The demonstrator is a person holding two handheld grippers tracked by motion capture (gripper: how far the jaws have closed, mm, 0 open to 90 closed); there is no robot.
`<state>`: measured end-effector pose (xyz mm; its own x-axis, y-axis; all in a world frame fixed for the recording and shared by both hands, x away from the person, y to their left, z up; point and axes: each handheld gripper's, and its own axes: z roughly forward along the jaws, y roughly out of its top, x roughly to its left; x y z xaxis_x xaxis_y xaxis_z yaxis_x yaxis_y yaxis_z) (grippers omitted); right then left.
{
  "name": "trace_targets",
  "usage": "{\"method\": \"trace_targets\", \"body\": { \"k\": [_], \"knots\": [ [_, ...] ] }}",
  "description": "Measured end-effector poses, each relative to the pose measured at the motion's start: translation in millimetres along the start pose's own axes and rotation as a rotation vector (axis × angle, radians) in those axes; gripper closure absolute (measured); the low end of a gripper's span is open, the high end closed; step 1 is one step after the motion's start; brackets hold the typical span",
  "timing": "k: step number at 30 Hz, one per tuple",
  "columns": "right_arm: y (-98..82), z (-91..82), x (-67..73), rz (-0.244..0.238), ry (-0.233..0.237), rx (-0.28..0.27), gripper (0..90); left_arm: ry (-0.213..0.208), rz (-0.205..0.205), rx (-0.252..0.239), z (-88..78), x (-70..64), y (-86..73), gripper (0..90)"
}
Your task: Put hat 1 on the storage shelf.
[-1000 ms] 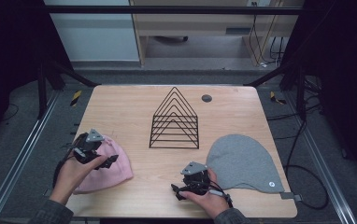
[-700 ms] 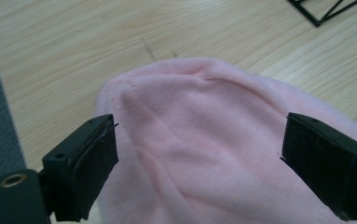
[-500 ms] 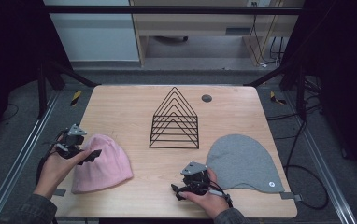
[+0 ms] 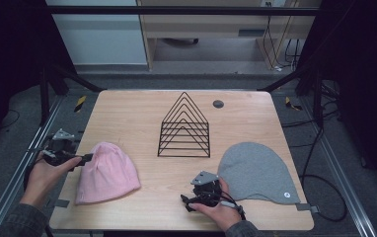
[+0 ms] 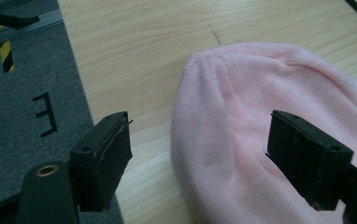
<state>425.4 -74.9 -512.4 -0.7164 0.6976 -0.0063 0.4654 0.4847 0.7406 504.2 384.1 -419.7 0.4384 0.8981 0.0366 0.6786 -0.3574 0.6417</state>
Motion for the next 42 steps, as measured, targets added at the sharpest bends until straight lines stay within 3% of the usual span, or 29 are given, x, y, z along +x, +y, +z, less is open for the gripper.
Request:
{"method": "trace_targets", "body": {
  "k": [5,12,16,20,23,26,29,31,32,35,42],
  "knots": [
    [0.1,0.1,0.0,0.0,0.0,0.0,9.4,-0.023,-0.021,0.015,11.5,7.5,1.7,28.2],
    [0.2,0.1,0.0,0.001,0.0,0.0,9.4,-0.054,-0.023,0.038,27.7,0.1,2.7,31.6],
    [0.2,0.2,0.0,0.001,-0.001,0.0,9.4,-0.06,-0.045,0.059,40.3,0.9,2.8,36.0],
    [0.2,0.2,0.1,0.001,-0.002,0.0,9.4,-0.076,-0.061,0.094,49.9,0.1,1.0,44.4],
    [0.6,0.1,0.1,0.002,-0.008,0.001,10.7,-0.086,-0.064,0.091,51.3,-0.9,-0.4,64.8],
    [2.5,-0.8,0.5,-0.006,-0.008,0.004,15.1,-0.093,-0.063,0.062,44.5,-3.9,0.7,72.4],
    [5.1,-3.0,1.5,-0.012,-0.011,-0.015,18.6,-0.088,-0.051,0.036,36.7,-8.3,3.0,74.0],
    [7.5,-6.2,1.9,-0.011,-0.007,-0.025,20.3,-0.079,-0.011,-0.02,20.2,-21.0,9.2,74.3],
    [8.9,-7.9,2.3,-0.013,-0.004,-0.034,21.3,-0.079,-0.011,-0.02,20.2,-21.0,9.2,74.4],
    [14.1,-14.6,4.0,-0.017,-0.005,-0.058,24.9,-0.085,0.03,-0.084,2.4,-37.5,16.4,74.7],
    [29.8,-25.6,13.3,-0.045,0.01,-0.09,30.3,-0.103,0.156,-0.183,-37.4,-76.9,36.9,75.1]
  ]
}}
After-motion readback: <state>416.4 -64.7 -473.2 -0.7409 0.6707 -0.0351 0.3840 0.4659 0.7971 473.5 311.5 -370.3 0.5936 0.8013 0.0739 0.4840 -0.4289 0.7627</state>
